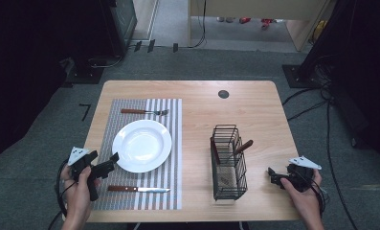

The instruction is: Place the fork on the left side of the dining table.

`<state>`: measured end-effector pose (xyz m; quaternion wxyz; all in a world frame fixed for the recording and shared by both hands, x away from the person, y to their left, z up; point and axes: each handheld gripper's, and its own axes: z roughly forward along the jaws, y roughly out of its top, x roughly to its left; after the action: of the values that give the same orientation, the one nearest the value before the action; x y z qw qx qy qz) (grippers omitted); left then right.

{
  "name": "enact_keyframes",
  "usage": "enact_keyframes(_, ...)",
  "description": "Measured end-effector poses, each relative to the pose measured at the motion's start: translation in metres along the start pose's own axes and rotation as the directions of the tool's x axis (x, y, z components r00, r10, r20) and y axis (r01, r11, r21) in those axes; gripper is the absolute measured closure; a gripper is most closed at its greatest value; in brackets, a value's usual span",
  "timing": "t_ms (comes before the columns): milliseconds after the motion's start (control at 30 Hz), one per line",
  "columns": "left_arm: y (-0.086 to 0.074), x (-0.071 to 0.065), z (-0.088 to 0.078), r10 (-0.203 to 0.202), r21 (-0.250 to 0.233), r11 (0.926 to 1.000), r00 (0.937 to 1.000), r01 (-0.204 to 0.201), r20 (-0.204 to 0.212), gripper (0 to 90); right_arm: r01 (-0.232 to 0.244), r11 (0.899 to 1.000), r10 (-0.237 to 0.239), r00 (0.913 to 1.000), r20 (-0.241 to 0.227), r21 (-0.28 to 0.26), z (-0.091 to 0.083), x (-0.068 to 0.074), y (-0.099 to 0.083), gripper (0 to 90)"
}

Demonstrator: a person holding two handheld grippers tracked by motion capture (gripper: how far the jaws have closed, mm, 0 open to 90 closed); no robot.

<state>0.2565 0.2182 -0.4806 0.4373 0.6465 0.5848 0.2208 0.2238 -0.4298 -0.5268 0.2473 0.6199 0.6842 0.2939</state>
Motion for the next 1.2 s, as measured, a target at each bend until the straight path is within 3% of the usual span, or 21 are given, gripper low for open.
enact_keyframes(133,-0.009,0.009,-0.002,-0.007,0.016,0.9998,0.9997,0.007,-0.023,10.0,0.0,1.0,0.0,1.0,0.0,0.0,0.0,0.0,0.0,0.0)
enact_keyframes(167,-0.014,0.015,-0.004,0.007,0.021,0.9998,0.9985,-0.005,-0.054,10.0,0.0,1.0,0.0,1.0,0.0,0.0,0.0,0.0,0.0,0.0)
enact_keyframes(333,-0.02,0.022,-0.007,0.032,0.047,0.9985,0.9981,-0.029,-0.053,10.1,0.0,1.0,0.0,1.0,0.0,0.0,0.0,0.0,0.0,0.0)
enact_keyframes(367,-0.023,0.025,-0.008,0.063,0.06,0.9965,0.995,-0.058,-0.078,10.1,0.0,1.0,0.0,1.0,0.0,0.0,0.0,0.0,0.0,0.0)
enact_keyframes(533,-0.027,0.031,-0.006,0.069,0.09,0.9941,0.9923,-0.06,-0.103,10.1,0.0,1.0,0.0,1.0,0.0,0.0,0.0,0.0,0.0,0.0)
enact_keyframes(567,-0.029,0.032,-0.005,0.084,0.104,0.9921,0.9888,-0.071,-0.124,10.1,0.0,1.0,0.0,1.0,0.0,0.0,0.0,0.0,0.0,0.0)
enact_keyframes(600,-0.029,0.032,-0.005,0.084,0.104,0.9921,0.9888,-0.071,-0.124,10.1,0.0,1.0,0.0,1.0,0.0,0.0,0.0,0.0,0.0,0.0)
enact_keyframes(633,-0.03,0.034,-0.004,0.102,0.12,0.9891,0.9848,-0.085,-0.141,10.1,0.0,1.0,0.0,1.0,0.0,0.0,0.0,0.0,0.0,0.0)
enact_keyframes(733,-0.032,0.035,-0.002,0.1,0.132,0.9879,0.9849,-0.082,-0.141,10.1,0.0,1.0,0.0,1.0,0.0,0.0,0.0,0.0,0.0,0.0)
enact_keyframes(867,-0.034,0.033,0.003,0.126,0.163,0.9815,0.9799,-0.1,-0.155,10.2,0.0,1.0,0.0,1.0,0.0,0.0,0.0,0.0,0.0,0.0)
enact_keyframes(900,-0.034,0.031,0.004,0.144,0.18,0.9773,0.9734,-0.112,-0.178,10.4,0.0,1.0,0.0,1.0,0.0,0.0,0.0,0.0,0.0,0.0)
enact_keyframes(967,-0.034,0.03,0.005,0.147,0.19,0.9756,0.9709,-0.111,-0.189,10.3,0.0,1.0,0.0,1.0,0.0,0.0,0.0,0.0,0.0,0.0)
enact_keyframes(1200,-0.034,0.029,0.005,0.135,0.19,0.977,0.9706,-0.096,-0.199,9.4,0.0,1.0,0.0,1.0,0.0,0.0,0.0,0.0,0.0,0.0)
